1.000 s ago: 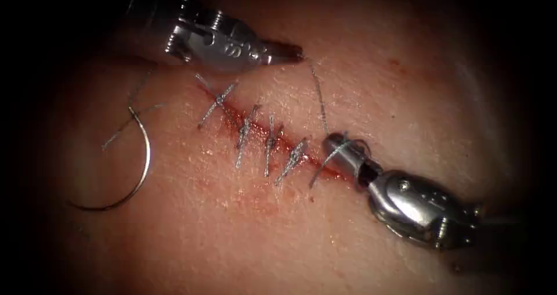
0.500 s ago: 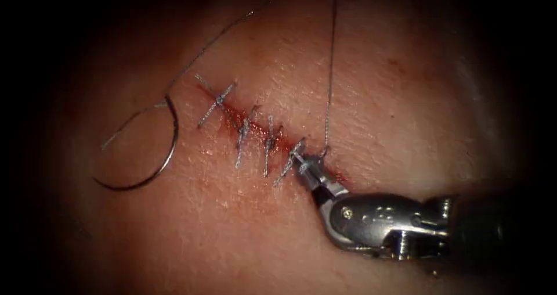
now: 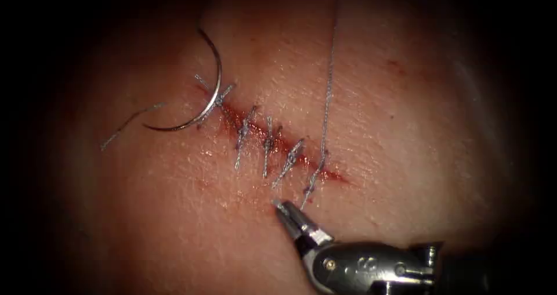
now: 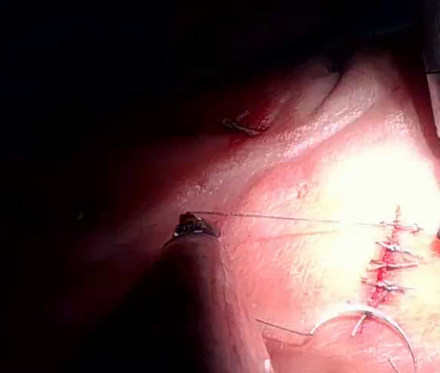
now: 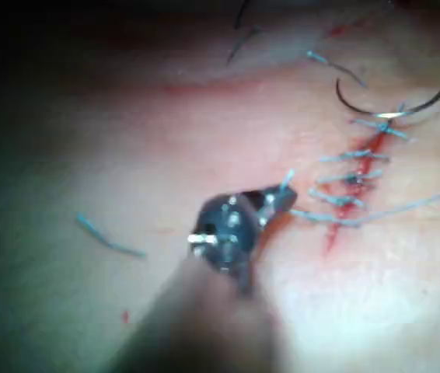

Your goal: Wound Closure

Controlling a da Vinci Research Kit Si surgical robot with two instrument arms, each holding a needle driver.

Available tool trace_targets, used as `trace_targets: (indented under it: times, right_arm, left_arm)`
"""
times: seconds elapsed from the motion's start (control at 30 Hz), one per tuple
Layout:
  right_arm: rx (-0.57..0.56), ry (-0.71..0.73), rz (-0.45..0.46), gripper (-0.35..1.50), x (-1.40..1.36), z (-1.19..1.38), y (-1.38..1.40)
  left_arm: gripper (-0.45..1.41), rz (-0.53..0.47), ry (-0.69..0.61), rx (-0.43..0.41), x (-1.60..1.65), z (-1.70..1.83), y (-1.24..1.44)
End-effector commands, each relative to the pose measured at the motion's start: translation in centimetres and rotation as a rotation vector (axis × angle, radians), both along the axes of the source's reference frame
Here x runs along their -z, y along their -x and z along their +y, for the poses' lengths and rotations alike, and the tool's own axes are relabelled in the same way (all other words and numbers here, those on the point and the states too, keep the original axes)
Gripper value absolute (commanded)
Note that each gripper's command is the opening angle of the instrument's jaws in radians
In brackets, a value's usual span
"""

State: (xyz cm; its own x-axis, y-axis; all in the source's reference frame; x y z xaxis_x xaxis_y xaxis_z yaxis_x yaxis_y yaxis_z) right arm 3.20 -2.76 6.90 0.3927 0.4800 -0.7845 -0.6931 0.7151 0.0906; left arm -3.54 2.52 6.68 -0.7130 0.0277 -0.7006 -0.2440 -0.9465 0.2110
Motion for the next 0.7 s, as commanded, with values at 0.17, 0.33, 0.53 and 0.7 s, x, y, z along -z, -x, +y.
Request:
trace_targets:
  times: [0.17, 0.33, 0.53, 0.7]
  right_arm:
    - [0.015, 0.001, 0.015, -0.35, 0.06, -0.16, -0.08]
    - [0.019, 0.0, 0.019, -0.35, 0.08, -0.17, -0.06]
    - [0.04, 0.003, 0.015, -0.35, 0.07, -0.21, -0.02]
    - [0.081, -0.012, 0.016, -0.35, 0.02, -0.35, -0.04]
  left_arm:
    - [-0.45, 0.008, 0.004, 0.012, -0.09, 0.1, 0.17]
    - [-0.45, 0.017, 0.007, 0.021, -0.15, 0.23, 0.21]
    - [-0.45, 0.027, 0.015, 0.047, -0.25, 0.4, 0.32]
    - [-0.45, 0.038, 0.023, 0.053, -0.32, 0.45, 0.38]
